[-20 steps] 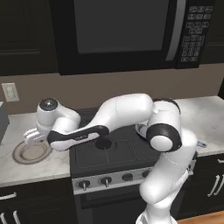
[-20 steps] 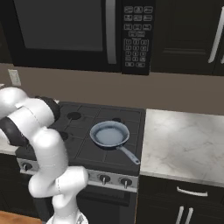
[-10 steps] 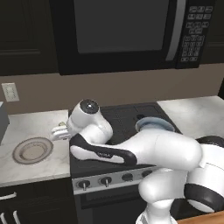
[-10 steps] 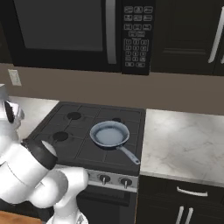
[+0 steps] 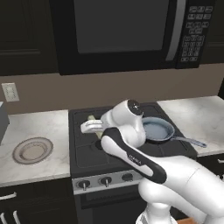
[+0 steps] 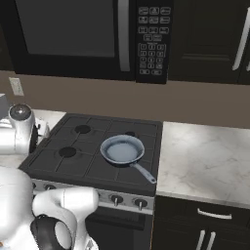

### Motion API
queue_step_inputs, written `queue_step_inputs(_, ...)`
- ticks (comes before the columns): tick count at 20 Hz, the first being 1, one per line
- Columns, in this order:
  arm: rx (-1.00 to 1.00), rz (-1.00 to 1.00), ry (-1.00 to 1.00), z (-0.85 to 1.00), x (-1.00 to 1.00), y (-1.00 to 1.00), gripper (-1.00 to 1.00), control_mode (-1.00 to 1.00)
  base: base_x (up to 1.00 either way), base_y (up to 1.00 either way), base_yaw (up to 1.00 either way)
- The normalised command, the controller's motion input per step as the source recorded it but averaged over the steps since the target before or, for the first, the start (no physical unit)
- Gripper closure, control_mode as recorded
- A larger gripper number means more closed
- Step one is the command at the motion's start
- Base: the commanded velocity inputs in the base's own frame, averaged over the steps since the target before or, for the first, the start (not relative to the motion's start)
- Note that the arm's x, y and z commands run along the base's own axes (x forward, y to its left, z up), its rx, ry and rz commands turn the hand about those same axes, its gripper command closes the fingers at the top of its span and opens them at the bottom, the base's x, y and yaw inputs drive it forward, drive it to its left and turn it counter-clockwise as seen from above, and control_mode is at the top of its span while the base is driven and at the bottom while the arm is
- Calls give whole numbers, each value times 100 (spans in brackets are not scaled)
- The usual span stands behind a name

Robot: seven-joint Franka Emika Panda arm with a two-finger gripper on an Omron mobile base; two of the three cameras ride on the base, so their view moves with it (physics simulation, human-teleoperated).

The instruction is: Pick up the butter stick and place it in the pan. Then turn on the burner for the pan.

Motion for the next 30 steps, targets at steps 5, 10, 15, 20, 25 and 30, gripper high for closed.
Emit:
queue_step_inputs(5, 0, -10, 2, 40, -10, -59, 100, -100, 0, 0, 0)
queue_step_inputs(10, 0, -19, 19, 36, -22, -47, 100, -100, 0, 0, 0)
queue_step_inputs(15, 0, -23, 32, 25, -23, -46, 100, -100, 0, 0, 0)
queue_step_inputs(20, -7, -18, 26, 6, -19, -49, 100, -100, 0, 0, 0)
queue_step_inputs(25, -7, -10, 15, -11, -22, -72, 100, -100, 0, 0, 0)
queue_step_inputs(30, -3, -9, 0, -31, -12, -50, 100, -100, 0, 0, 0)
